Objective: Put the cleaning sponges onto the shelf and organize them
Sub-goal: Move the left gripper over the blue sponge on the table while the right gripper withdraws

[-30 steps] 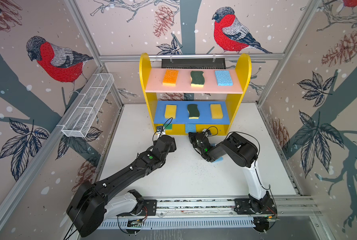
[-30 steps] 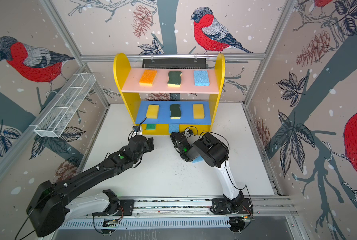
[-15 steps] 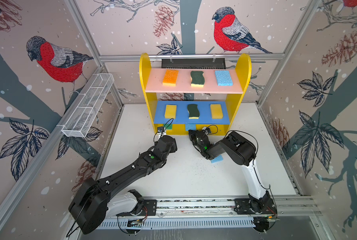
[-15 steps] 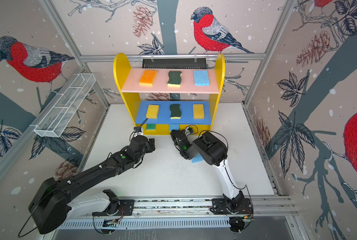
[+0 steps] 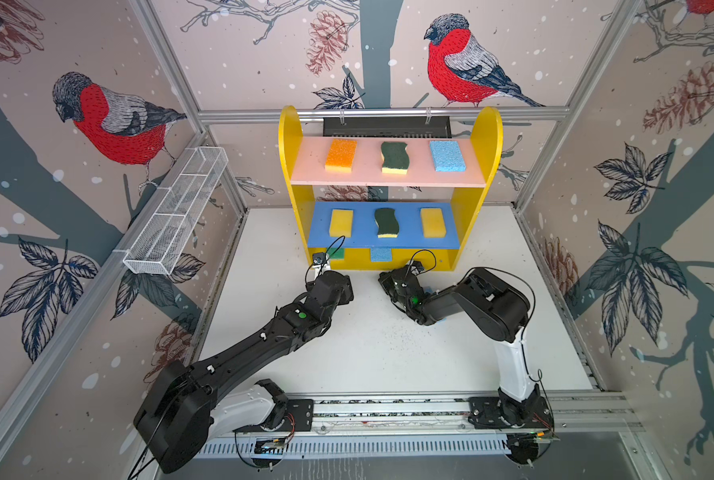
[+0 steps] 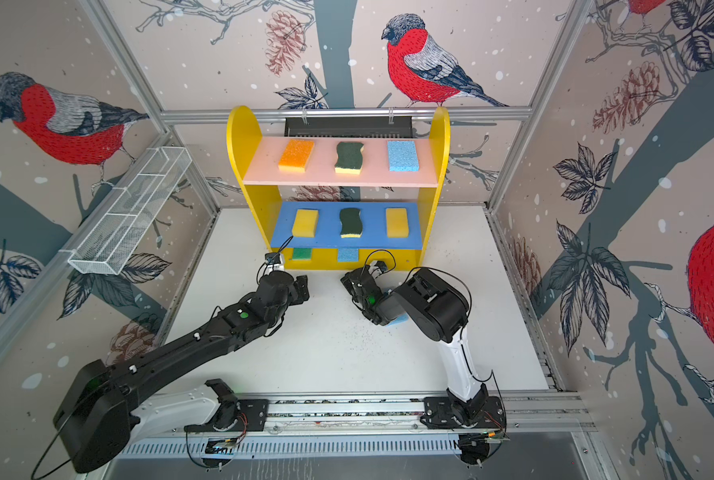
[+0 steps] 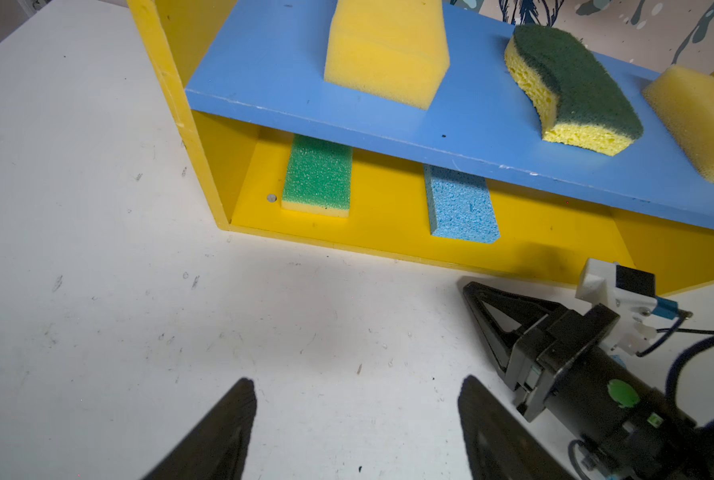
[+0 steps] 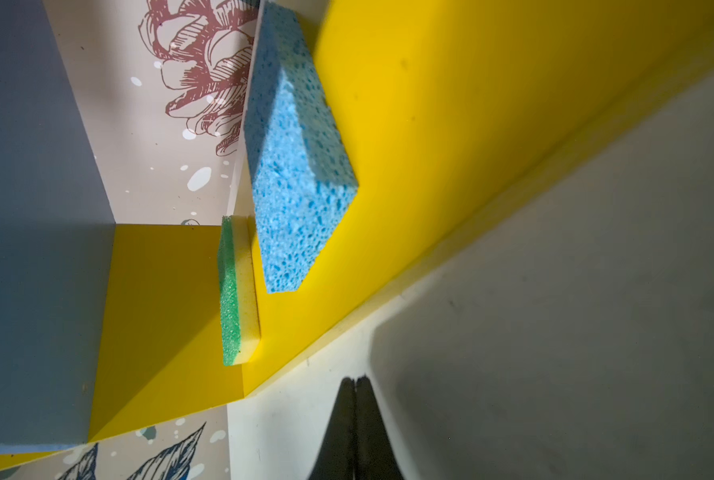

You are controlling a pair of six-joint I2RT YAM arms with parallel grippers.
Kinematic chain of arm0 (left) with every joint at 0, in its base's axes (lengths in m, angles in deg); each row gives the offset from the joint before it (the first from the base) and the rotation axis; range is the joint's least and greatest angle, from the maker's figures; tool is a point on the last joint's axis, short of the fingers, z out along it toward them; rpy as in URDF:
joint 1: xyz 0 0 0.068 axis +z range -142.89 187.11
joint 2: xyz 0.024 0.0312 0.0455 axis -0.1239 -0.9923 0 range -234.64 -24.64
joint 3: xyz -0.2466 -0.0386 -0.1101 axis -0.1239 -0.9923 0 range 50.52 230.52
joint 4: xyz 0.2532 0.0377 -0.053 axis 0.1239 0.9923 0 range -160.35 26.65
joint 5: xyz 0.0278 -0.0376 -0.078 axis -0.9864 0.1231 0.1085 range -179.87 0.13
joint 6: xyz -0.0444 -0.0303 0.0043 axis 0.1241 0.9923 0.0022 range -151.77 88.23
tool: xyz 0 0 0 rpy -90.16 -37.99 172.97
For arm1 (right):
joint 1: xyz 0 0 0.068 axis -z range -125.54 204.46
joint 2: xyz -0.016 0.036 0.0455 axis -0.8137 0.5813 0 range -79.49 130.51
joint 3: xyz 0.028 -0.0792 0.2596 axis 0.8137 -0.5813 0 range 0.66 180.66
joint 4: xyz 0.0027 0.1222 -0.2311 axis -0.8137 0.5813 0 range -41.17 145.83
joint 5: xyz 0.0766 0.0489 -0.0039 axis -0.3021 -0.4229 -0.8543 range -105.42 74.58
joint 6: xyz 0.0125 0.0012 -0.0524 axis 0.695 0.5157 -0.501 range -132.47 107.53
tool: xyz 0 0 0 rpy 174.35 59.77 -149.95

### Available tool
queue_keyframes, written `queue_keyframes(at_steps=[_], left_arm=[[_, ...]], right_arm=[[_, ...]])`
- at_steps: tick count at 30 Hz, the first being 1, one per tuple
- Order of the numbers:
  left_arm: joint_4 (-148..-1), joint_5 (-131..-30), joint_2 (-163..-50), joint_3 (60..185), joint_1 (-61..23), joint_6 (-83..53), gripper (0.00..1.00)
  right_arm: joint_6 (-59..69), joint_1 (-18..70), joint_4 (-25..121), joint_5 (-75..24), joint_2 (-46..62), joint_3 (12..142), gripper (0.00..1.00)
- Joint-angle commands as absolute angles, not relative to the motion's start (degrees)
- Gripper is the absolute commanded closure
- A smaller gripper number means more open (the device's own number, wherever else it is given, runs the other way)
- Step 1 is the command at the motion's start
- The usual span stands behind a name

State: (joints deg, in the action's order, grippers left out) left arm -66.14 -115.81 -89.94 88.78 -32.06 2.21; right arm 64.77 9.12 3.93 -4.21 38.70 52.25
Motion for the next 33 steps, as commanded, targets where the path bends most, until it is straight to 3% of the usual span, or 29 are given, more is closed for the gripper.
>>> queue_keyframes(at_steps=[1, 7, 13, 15, 18, 27, 33], left_arm=[[-64.0, -116.4, -88.6, 88.7, -31.9, 1.1, 0.20], [-60.2, -114.3, -87.0, 88.4, -32.6, 3.0, 0.18], [-55.3, -122.4, -88.8, 91.2, -42.8, 7.4, 0.15], [-53.8, -123.4, -90.9, 92.9, -45.6, 11.1, 0.14], [-52.0, -126.5, -95.5, 95.9, -50.7, 17.9, 0.12], [-36.8, -131.7, -117.3, 115.7, -59.8, 36.4, 0.07], [-34.7, -129.8, -126.1, 123.2, -61.3, 40.8, 0.06]], right_arm=[[58.1, 9.0, 8.8, -7.0, 34.8, 52.0, 0.90], [50.4, 7.7, 19.0, -6.4, 22.8, 48.9, 0.81], [40.2, 6.0, 34.7, -3.6, 8.8, 46.5, 0.59], [38.2, 6.2, 38.4, -3.6, 4.1, 44.3, 0.47], [35.6, 7.5, 43.8, -2.5, -4.0, 40.6, 0.38], [27.0, 24.9, 55.2, -9.1, -29.4, 33.2, 0.24], [24.0, 36.2, 59.1, -17.2, -32.7, 32.9, 0.18]])
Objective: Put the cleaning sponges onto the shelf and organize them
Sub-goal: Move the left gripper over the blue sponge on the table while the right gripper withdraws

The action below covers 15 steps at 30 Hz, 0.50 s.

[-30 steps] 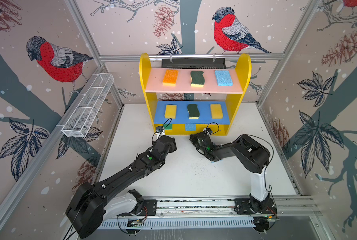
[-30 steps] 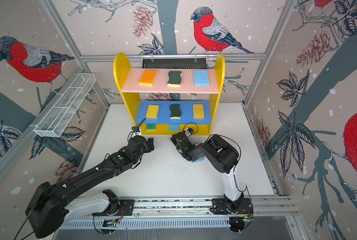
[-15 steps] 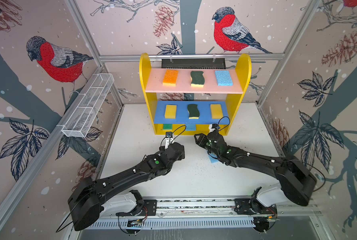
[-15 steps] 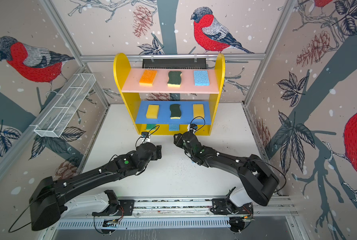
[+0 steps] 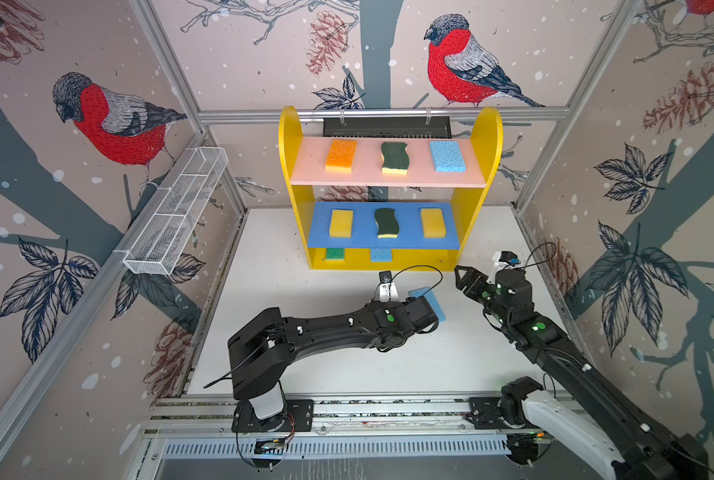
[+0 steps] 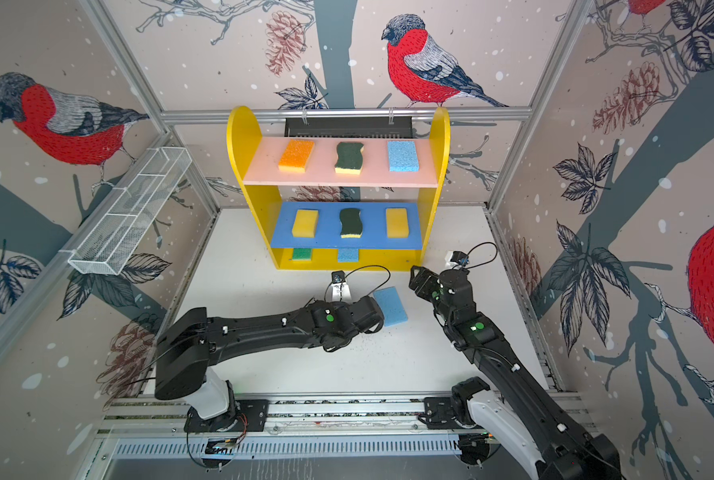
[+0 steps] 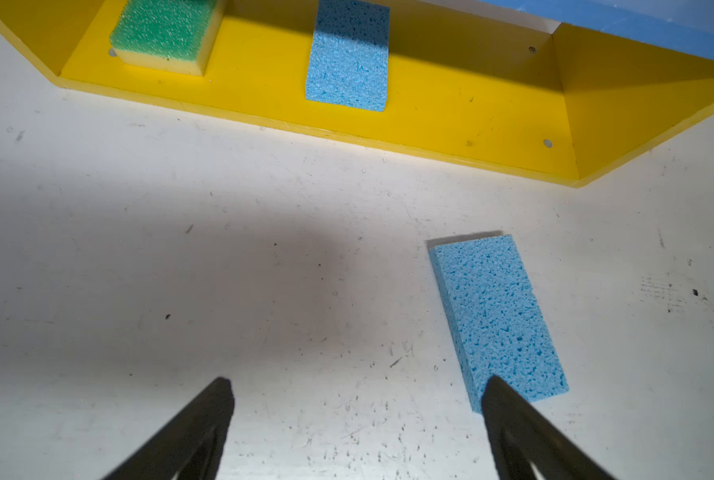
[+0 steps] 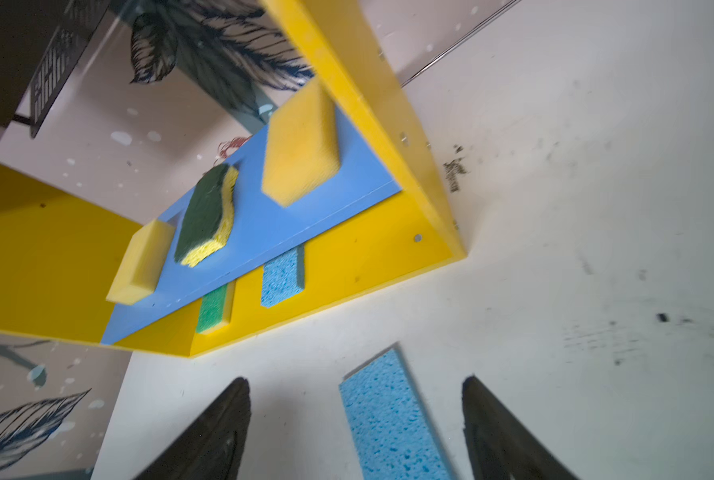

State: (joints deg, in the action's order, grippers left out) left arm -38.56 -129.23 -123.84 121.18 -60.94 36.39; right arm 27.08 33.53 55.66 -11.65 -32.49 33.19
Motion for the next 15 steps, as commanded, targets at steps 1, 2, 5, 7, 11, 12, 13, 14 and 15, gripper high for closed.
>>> queue_keyframes(at_steps=[1, 2, 5, 7, 11, 12, 13, 14, 15], left_arm=[[-34.3, -129.8, -127.3, 124.0, -61.5, 41.4, 0.05], [-34.0, -129.5, -128.9, 125.2, -61.7, 41.8, 0.05], [-33.7, -128.3, -133.4, 129.0, -62.1, 41.9, 0.04], [-33.6, -127.7, -136.3, 132.3, -62.5, 40.9, 0.04], [-31.8, -127.6, -140.1, 137.7, -63.1, 40.3, 0.04], [-32.5, -126.7, -140.6, 138.1, -63.2, 40.0, 0.04], [-33.2, -126.1, -141.1, 138.5, -63.1, 39.8, 0.04], [-34.1, -125.1, -141.7, 138.9, -63.1, 39.5, 0.03], [-34.5, -124.2, -142.4, 139.3, -63.2, 39.5, 0.03]], right_arm=[[24.0, 37.6, 59.2, -18.4, -32.5, 32.6, 0.17], [24.1, 39.0, 59.6, -19.1, -32.5, 32.2, 0.16], [23.9, 42.4, 60.2, -20.4, -32.1, 31.3, 0.12], [23.3, 44.2, 60.8, -21.0, -31.7, 30.9, 0.10], [22.6, 45.1, 62.0, -19.8, -31.5, 31.0, 0.06], [22.6, 45.1, 62.3, -19.4, -31.4, 31.1, 0.05], [22.6, 45.1, 62.7, -19.1, -31.1, 31.3, 0.04], [22.6, 45.4, 63.0, -18.7, -30.8, 31.5, 0.03], [22.9, 45.6, 63.5, -18.1, -30.4, 31.6, 0.02]])
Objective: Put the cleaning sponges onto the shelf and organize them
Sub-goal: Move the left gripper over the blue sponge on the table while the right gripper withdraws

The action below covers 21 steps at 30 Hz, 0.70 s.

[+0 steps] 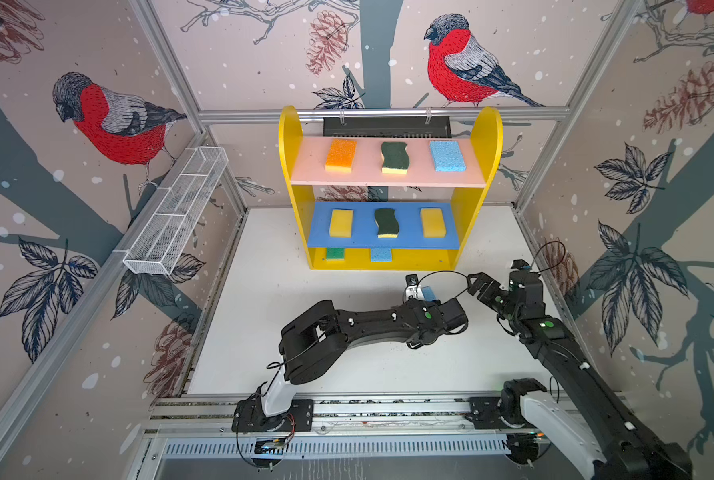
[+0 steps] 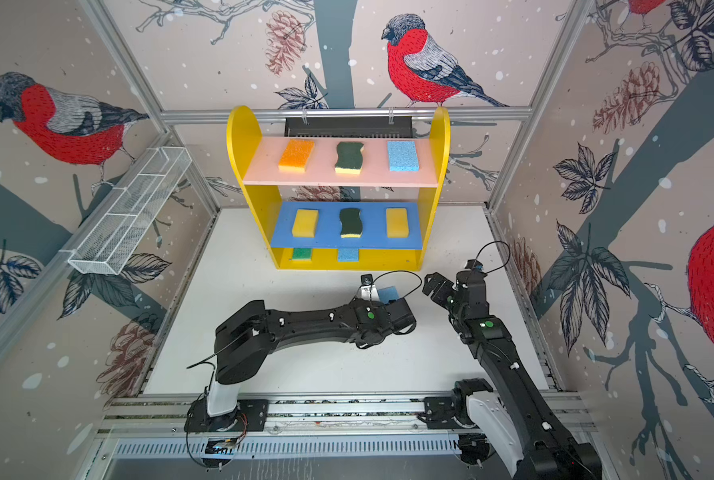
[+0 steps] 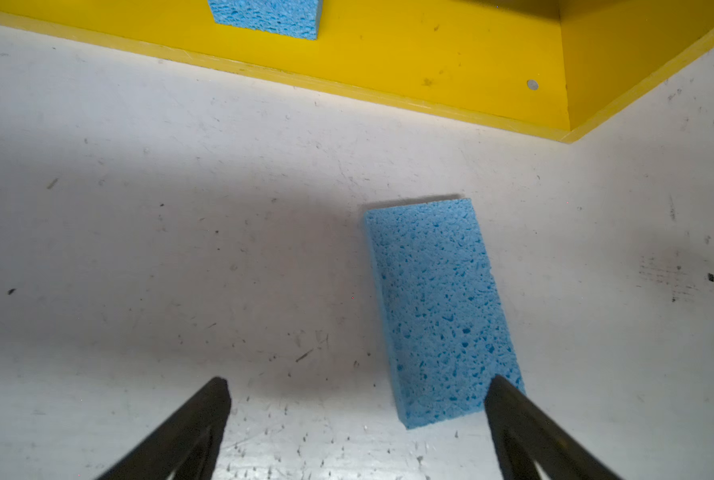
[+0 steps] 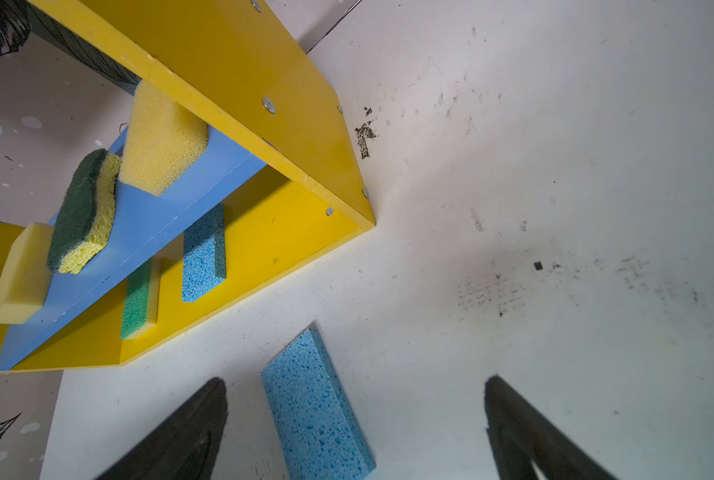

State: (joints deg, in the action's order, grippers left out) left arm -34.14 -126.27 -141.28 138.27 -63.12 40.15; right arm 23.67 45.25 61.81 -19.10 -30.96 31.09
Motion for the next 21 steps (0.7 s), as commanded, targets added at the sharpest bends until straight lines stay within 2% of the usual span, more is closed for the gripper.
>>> queue_keyframes(at_steps=[1, 7, 13, 21], left_arm=[[-35.1, -122.8, -143.3, 139.8, -63.2, 39.4, 0.03], [-36.9, -118.3, -148.6, 143.2, -63.4, 37.8, 0.03], [-40.5, -117.7, -149.5, 143.7, -63.6, 36.7, 0.04], [-33.5, -117.0, -154.9, 151.8, -63.8, 37.2, 0.03]], right_arm=[[23.1, 46.2, 63.8, -17.6, -30.0, 31.5, 0.00], [22.9, 51.8, 64.9, -18.1, -29.2, 30.7, 0.00], [22.6, 53.3, 65.2, -18.2, -29.6, 29.8, 0.00], [22.8, 54.6, 65.6, -18.0, -30.1, 29.6, 0.00]])
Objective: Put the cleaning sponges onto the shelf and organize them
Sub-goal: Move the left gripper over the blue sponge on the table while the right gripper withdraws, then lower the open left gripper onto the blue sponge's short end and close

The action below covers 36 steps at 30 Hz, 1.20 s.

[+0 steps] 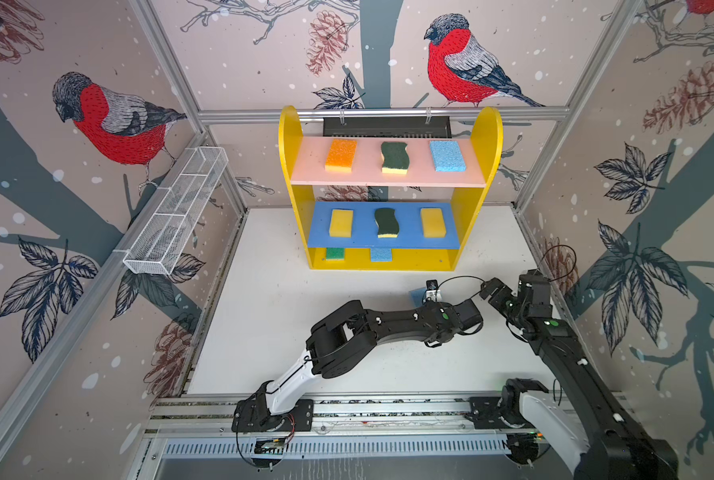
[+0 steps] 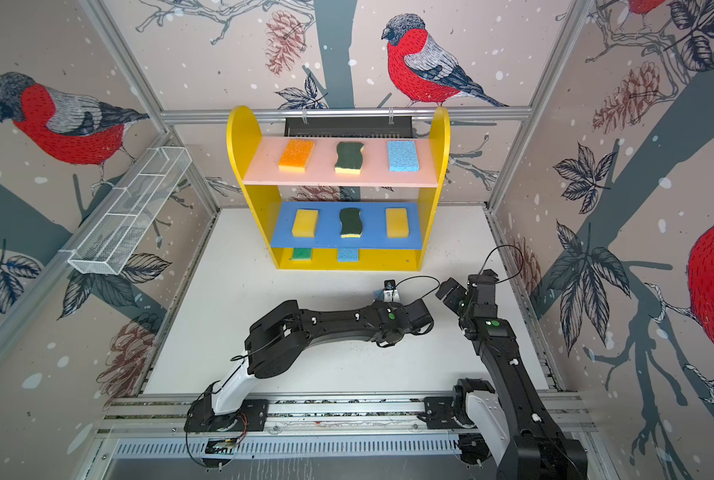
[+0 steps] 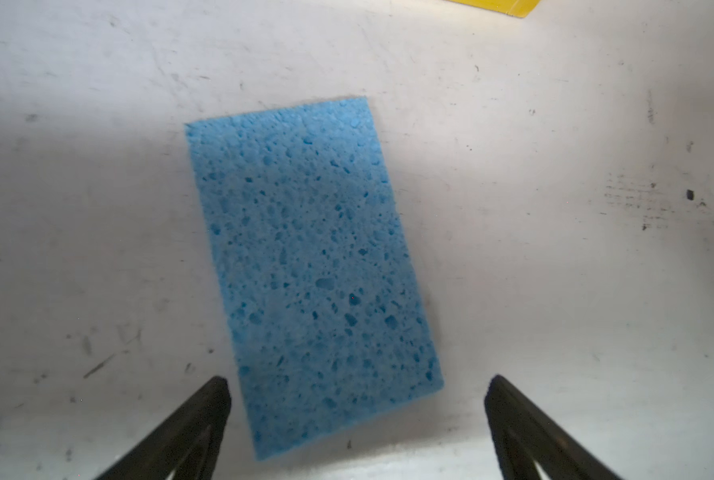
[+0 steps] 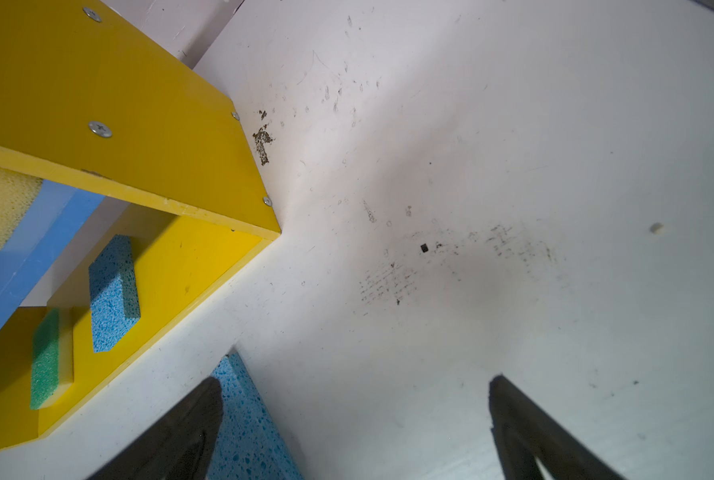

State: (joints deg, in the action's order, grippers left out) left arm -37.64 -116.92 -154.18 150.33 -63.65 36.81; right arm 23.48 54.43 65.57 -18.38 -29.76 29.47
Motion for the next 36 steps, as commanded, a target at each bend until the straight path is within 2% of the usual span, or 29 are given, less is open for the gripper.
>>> queue_keyframes(at_steps=[1, 20, 28, 31, 36], left_arm=[[-32.3, -117.2, -155.2, 152.2, -63.9, 38.0, 0.03], [-26.0, -116.9, -160.0, 157.8, -63.8, 41.1, 0.03], [-14.7, -116.6, -168.6, 170.0, -63.5, 41.3, 0.05], [-14.4, -116.6, -167.8, 168.6, -63.5, 41.9, 0.05], [-19.4, -115.6, -162.0, 158.6, -63.5, 42.9, 0.10]], right_arm=[[22.8, 54.6, 65.7, -18.1, -30.2, 29.6, 0.00], [22.5, 54.8, 65.9, -18.0, -31.2, 29.7, 0.00], [22.8, 54.8, 65.8, -17.4, -31.2, 29.3, 0.00], [22.9, 54.8, 65.8, -17.5, -31.1, 29.4, 0.00], [22.8, 54.8, 65.5, -17.9, -31.1, 29.6, 0.00]])
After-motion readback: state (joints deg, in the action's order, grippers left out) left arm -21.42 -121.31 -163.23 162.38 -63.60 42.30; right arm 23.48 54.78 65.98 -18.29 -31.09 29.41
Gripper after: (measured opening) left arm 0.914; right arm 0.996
